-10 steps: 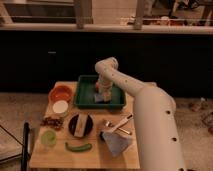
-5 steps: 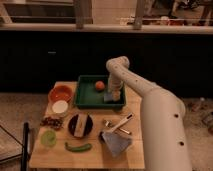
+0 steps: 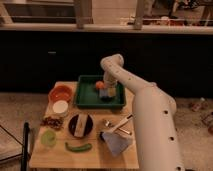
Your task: Wipe tray with sponge
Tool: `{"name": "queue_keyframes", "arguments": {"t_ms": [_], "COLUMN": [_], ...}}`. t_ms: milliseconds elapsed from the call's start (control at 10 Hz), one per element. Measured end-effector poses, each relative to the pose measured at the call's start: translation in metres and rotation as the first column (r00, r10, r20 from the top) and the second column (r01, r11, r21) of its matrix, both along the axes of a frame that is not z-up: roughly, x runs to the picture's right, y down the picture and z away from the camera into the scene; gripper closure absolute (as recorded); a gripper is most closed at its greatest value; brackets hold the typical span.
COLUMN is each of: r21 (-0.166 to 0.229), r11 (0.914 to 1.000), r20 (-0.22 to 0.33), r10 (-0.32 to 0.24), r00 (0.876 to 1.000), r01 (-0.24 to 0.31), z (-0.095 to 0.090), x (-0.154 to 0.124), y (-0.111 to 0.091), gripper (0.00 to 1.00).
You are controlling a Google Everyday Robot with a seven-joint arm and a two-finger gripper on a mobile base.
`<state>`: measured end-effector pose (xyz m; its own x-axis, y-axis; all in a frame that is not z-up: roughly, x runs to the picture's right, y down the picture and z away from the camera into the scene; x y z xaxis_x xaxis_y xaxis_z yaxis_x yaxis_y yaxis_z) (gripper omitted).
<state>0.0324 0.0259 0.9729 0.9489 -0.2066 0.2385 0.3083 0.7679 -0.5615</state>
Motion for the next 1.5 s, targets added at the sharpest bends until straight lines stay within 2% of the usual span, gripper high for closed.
{"name": "queue_keyframes", "arguments": {"t_ms": [100,300,500,700,900,1100,1200,1300,1500], "r21": [-0.002,-0.018,-0.039,-0.062,-0.074,-0.073,-0.069,-0.059,-0.006], "r11": [0.9999,0.9984,0.9944,0.9898,0.9898,0.9925,0.9943,0.9957,0.9991], "r20": [0.015,0.057,0.104,0.125,0.112,0.065,0.040,0.029,-0.005], "r10": [-0.013,-0.053,-0.094,-0.120,-0.113,-0.093,-0.079,-0.069,-0.042], "r00": [1.000,0.997,0.990,0.985,0.987,0.994,0.996,0.997,0.999], "r01": [0.013,0.054,0.098,0.128,0.121,0.097,0.081,0.071,0.042], "z": [0.004,0.002,-0.007,-0.013,-0.015,-0.013,-0.011,-0.010,-0.005], "x": [-0.017,-0.031,-0.030,-0.022,-0.002,0.029,0.033,0.033,0.029], "y": [0.002,0.015,0.030,0.043,0.046,0.042,0.040,0.037,0.022], "gripper": [0.94,0.94,0.94,0.94,0.94,0.94,0.94,0.94,0.94]}}
